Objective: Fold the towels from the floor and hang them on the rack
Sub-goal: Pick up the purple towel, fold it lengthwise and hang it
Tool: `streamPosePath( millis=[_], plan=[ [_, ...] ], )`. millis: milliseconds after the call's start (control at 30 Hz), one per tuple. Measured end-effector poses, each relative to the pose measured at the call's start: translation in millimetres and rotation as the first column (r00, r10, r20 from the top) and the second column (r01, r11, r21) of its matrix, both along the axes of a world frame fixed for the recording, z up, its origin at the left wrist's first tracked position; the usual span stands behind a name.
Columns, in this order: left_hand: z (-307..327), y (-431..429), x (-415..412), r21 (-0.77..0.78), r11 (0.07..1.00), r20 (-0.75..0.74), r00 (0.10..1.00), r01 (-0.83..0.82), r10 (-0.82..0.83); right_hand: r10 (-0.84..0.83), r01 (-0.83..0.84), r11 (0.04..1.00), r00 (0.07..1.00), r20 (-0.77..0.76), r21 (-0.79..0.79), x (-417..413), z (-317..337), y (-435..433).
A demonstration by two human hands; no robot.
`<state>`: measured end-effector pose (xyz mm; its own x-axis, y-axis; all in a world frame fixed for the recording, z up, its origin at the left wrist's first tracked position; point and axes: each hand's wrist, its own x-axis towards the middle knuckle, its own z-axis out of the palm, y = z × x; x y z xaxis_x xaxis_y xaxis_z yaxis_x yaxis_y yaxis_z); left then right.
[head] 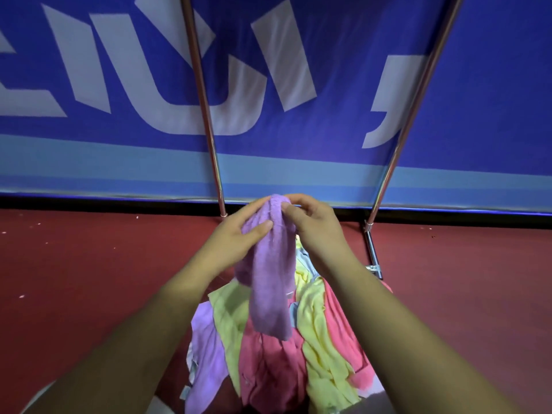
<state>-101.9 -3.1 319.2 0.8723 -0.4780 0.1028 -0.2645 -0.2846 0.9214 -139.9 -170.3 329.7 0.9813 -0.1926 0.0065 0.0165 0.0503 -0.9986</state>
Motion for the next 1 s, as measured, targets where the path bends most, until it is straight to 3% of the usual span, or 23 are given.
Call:
streamPosePath(
  millis=[167, 300, 400, 500, 733, 767, 867, 900, 1000],
  plan=[
    [5, -7, 0, 0.081, 0.974, 0.154, 0.968, -0.214, 0.199, -0.017, 0.016, 0.991, 1.000, -0.002, -0.135, -3, -10, -27],
    [13, -20, -9, 0.047, 0.978, 0.184, 0.964, -0.203, 0.192, 0.000, -0.001, 1.000, 0.999, -0.043, -0.023, -6, -10, -46],
    [16, -26, -12, -0.042, 0.980, 0.126, 0.972, -0.194, 0.198, -0.002, -0.002, 0.999, 0.994, -0.107, -0.043, -10, -6, -54],
    [11, -30, -16, -0.120, 0.975, 0.068, 0.978, -0.187, 0.196, 0.090, -0.108, 0.986, 0.986, -0.144, -0.126, -18, -4, -57],
    [10, -31, -17, -0.297, 0.949, -0.074, 0.994, -0.104, 0.085, 0.248, -0.262, 0.913, 0.965, -0.085, -0.312, -29, 4, -65],
    [10, -30, -17, -0.305, 0.948, -0.082, 0.994, -0.087, 0.065, 0.258, -0.271, 0.928, 0.963, -0.082, -0.257, -27, 5, -64],
    [13, -25, -17, -0.313, 0.949, -0.085, 0.996, -0.022, -0.005, 0.362, -0.351, 0.929, 0.928, -0.087, 0.120, -22, 7, -55],
    [15, -23, -17, -0.316, 0.949, -0.089, 0.996, 0.000, -0.030, 0.400, -0.387, 0.913, 0.911, -0.102, 0.130, -22, 8, -53],
    [18, -19, -18, -0.299, 0.954, -0.090, 0.995, 0.022, -0.051, 0.472, -0.495, 0.856, 0.866, -0.162, -0.152, -19, 5, -47]
  ],
)
